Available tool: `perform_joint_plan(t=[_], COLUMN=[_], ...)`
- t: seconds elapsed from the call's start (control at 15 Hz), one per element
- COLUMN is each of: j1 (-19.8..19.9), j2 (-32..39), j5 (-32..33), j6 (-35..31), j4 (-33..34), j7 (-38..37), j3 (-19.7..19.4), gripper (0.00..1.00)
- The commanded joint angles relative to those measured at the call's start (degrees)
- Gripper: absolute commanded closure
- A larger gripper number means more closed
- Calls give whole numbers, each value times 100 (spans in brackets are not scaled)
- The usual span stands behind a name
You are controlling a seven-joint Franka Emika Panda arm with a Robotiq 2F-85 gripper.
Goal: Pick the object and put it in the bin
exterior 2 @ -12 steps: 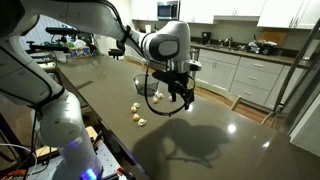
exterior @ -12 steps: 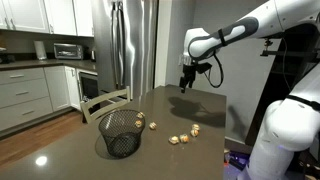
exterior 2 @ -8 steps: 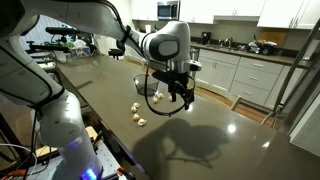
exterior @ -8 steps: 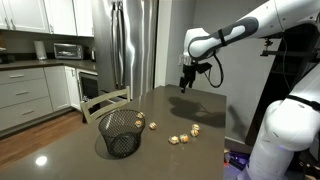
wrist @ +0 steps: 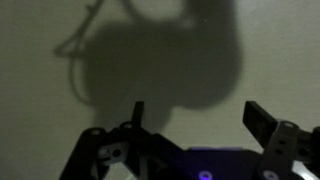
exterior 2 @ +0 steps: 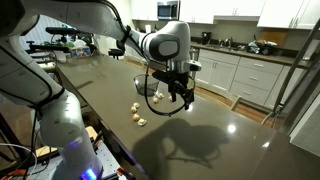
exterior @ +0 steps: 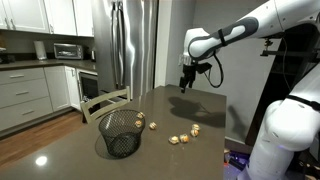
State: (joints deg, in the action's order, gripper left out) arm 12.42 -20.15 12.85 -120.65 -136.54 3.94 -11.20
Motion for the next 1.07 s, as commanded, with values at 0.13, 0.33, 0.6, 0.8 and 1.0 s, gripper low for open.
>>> perform_joint_plan(t=[0.13, 0.33, 0.6, 0.8, 1.0], j1=[-242, -600, -906, -1042, -1195], j2=[78, 102, 171, 206, 170], j5=[-168, -534, -852, -944, -1044], j6=[67, 255, 606, 651, 472], j4=[-12, -67, -112, -171, -316], j7=[236, 804, 1456, 1810, 2094], j3=[86, 88, 117, 145, 216], gripper=[0, 0, 0, 0, 0])
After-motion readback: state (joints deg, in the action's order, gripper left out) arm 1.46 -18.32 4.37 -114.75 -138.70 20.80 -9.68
